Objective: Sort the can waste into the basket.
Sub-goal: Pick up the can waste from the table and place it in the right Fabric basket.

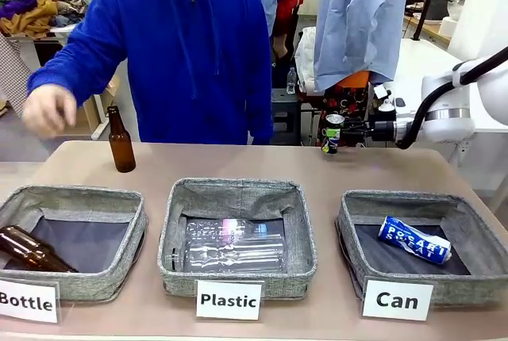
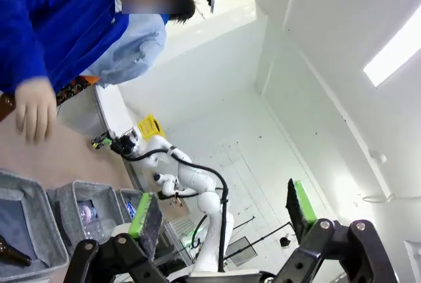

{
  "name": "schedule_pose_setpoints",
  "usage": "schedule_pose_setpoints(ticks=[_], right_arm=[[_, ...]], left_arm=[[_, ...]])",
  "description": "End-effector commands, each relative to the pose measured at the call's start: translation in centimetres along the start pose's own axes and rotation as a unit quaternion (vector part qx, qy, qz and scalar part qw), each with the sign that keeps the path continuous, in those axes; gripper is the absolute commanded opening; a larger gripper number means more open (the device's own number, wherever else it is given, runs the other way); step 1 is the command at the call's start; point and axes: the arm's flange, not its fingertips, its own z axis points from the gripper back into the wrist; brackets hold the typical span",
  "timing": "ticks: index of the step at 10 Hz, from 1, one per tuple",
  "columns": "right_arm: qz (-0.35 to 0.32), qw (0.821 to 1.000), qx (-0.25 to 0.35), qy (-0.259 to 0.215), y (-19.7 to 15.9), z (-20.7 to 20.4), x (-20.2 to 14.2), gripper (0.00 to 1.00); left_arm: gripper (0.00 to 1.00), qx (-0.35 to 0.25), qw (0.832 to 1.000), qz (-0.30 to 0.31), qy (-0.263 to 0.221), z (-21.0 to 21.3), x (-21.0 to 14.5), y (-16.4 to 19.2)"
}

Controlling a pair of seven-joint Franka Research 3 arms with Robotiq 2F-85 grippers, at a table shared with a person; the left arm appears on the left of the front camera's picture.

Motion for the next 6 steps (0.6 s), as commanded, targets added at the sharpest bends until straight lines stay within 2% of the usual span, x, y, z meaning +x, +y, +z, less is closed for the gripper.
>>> schedule_pose_setpoints(ticks=[1, 2, 4, 6], right_arm=[[-0.029, 0.997, 0.014, 0.067, 5.1, 2.4, 4.5, 0.00], [-0.052, 0.992, 0.002, 0.118, 7.4, 4.0, 6.5, 0.00], [-0.097, 0.979, -0.021, 0.178, 13.3, 7.5, 9.9, 0.00], [-0.152, 0.958, 0.023, 0.241, 20.6, 10.5, 12.1, 0.00]], left_arm=[[1.00, 0.030, 0.999, -0.020, 0.037, -2.2, -2.0, 1.2], [1.00, 0.047, 0.996, -0.032, 0.063, -4.0, -3.3, 2.2], [1.00, 0.095, 0.985, -0.058, 0.129, -7.1, -6.6, 4.8], [1.00, 0.127, 0.970, -0.061, 0.198, -10.5, -8.2, 8.5]])
